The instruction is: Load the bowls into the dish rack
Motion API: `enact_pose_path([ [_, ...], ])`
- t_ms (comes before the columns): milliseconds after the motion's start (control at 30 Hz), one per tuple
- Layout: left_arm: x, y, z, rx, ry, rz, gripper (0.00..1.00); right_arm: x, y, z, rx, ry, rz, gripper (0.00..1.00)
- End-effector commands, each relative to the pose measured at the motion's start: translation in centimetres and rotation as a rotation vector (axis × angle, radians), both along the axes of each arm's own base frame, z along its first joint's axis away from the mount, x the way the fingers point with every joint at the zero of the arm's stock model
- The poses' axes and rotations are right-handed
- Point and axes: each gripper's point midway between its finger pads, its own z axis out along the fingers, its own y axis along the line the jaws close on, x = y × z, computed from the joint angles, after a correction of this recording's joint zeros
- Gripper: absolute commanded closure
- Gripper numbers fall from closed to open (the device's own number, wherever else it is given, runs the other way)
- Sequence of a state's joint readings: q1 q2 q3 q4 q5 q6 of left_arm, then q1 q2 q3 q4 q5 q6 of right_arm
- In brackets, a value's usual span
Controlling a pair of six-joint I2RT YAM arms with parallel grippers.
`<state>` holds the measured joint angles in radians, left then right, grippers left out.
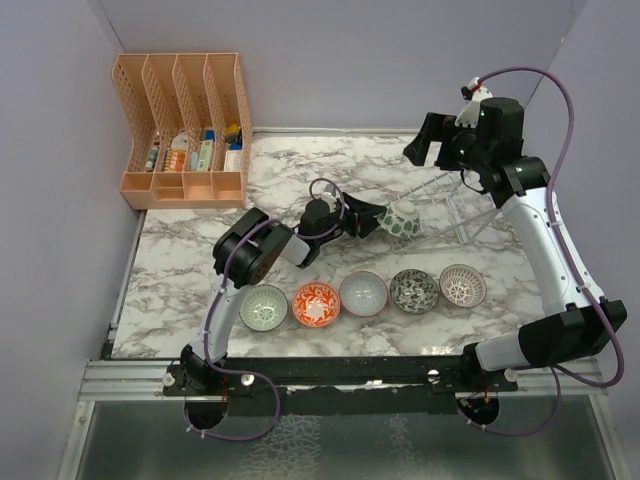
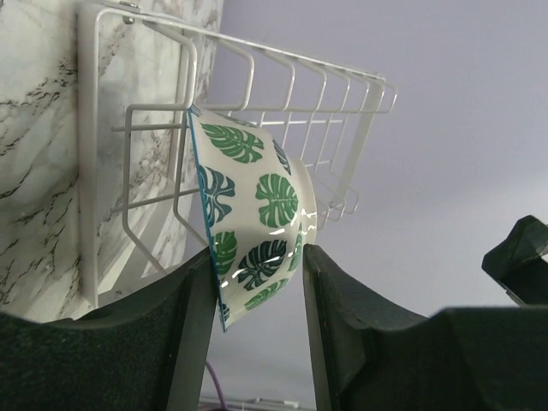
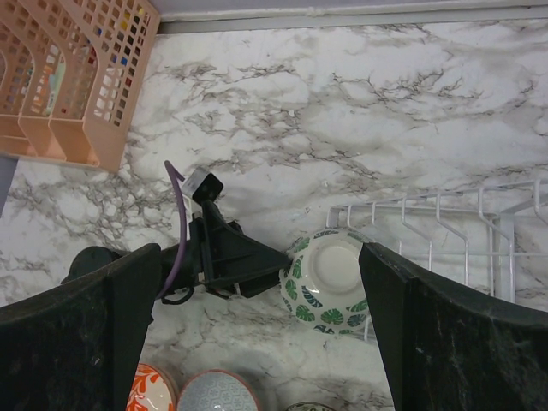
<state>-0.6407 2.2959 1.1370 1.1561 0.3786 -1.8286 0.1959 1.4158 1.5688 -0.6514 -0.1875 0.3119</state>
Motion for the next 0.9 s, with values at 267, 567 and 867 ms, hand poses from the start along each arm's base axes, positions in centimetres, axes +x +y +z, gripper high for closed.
enact_pose_path([
  [267, 1.0, -0.3, 4.9, 0.029, -0.139, -0.059, 0.54, 0.5, 0.7, 1.0, 0.022, -0.039, 0.039, 0.00],
  [567, 1.6, -1.2, 6.4, 0.135, -0.233, -0.112, 0.54, 0.3, 0.7, 1.1, 0.023, -0.043, 0.043, 0.00],
  [867, 2.0, -1.5, 6.8, 0.213, -0.304, -0.161, 0.61, 0.4, 0.8, 0.9, 0.028, -0.038, 0.049, 0.00],
])
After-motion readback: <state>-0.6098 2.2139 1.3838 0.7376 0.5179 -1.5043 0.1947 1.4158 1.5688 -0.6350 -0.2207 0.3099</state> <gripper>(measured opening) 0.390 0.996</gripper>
